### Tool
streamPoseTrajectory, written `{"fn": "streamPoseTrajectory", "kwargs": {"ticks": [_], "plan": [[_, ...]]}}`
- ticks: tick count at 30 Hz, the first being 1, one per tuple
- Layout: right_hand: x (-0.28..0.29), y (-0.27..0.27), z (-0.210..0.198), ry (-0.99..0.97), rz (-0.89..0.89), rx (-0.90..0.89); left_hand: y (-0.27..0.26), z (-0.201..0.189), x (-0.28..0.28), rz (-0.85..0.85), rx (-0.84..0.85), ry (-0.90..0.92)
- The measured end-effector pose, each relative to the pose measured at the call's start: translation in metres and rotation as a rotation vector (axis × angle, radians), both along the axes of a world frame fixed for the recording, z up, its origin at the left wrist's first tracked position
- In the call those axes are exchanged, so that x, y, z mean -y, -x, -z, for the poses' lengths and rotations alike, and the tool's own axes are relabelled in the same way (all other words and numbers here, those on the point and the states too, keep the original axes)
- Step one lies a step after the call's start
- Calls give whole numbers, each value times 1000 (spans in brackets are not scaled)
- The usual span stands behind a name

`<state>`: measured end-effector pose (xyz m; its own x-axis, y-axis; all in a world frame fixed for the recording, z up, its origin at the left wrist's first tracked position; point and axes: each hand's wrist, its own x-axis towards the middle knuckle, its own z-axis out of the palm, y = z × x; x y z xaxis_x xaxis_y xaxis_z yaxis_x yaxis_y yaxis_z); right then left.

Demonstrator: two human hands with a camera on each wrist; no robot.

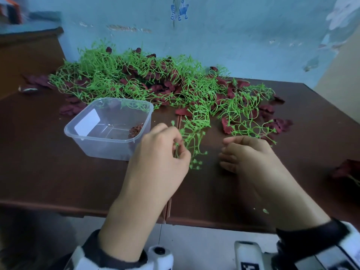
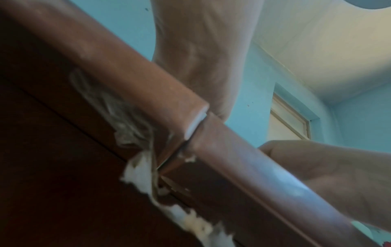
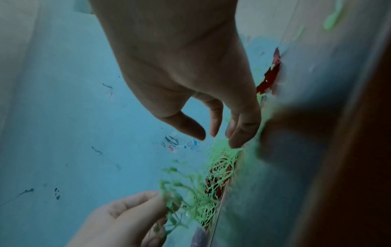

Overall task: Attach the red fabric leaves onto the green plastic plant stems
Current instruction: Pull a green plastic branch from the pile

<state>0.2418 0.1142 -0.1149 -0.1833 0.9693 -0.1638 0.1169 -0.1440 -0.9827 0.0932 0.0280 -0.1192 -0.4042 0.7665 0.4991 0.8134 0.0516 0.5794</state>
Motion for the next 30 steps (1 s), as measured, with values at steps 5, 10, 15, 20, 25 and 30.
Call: {"fn": "streamPoseTrajectory", "kwargs": {"ticks": [5, 10, 15, 20, 25, 30], "plan": [[-8, -28, -7, -266, 185, 342, 0, 3, -1, -16, 46, 30], [-13, -36, -10, -146, 199, 443, -4, 9, -5, 7, 78, 57], [-22, -35, -5, 88, 129, 534, -7, 14, -10, 22, 102, 58], [-25, -37, -7, 38, 112, 575, -10, 16, -14, 27, 114, 65], [-20, -39, -8, -76, 100, 582, -15, 13, -12, 41, 110, 51], [-11, -39, -12, -197, 15, 316, -16, 6, -11, 34, 72, 45]]}}
